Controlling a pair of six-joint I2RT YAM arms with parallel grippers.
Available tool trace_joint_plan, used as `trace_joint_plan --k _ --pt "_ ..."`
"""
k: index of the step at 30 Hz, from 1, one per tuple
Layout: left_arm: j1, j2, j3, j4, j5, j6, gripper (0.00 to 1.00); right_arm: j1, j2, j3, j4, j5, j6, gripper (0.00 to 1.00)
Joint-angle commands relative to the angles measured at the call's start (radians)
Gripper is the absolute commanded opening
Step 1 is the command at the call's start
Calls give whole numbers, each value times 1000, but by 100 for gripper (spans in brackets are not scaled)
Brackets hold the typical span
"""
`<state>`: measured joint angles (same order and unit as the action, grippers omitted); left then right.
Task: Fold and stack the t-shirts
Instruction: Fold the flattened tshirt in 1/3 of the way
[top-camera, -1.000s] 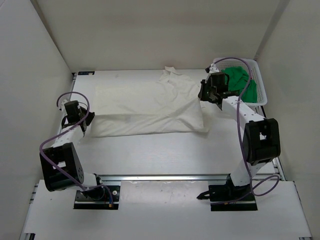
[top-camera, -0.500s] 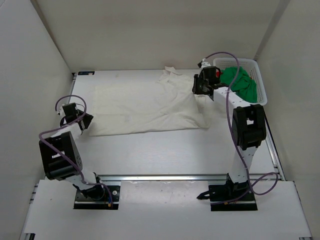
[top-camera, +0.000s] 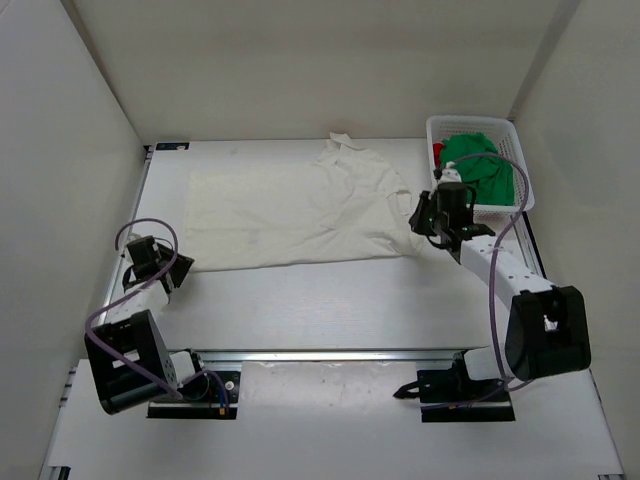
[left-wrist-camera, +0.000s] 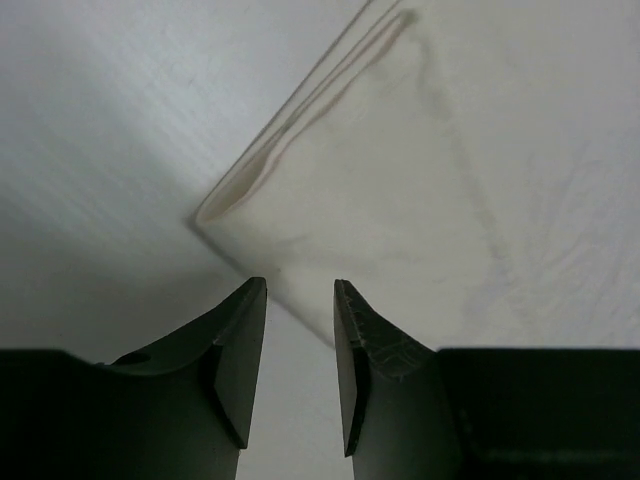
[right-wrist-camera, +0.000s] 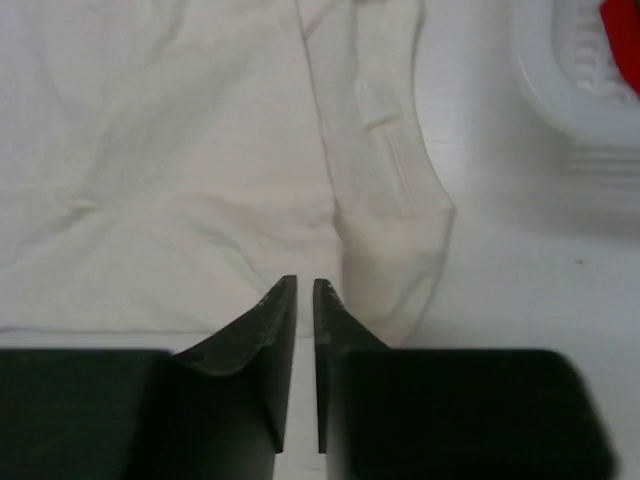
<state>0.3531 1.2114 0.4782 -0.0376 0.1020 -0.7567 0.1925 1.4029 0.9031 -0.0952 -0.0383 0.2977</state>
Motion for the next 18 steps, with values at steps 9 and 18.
trace_joint_plan --k 9,18 --pt "27 85 -56 53 71 -24 45 -50 65 -93 89 -113 43 39" --pt "0 160 -38 100 65 -73 16 -77 169 -76 155 -187 57 30"
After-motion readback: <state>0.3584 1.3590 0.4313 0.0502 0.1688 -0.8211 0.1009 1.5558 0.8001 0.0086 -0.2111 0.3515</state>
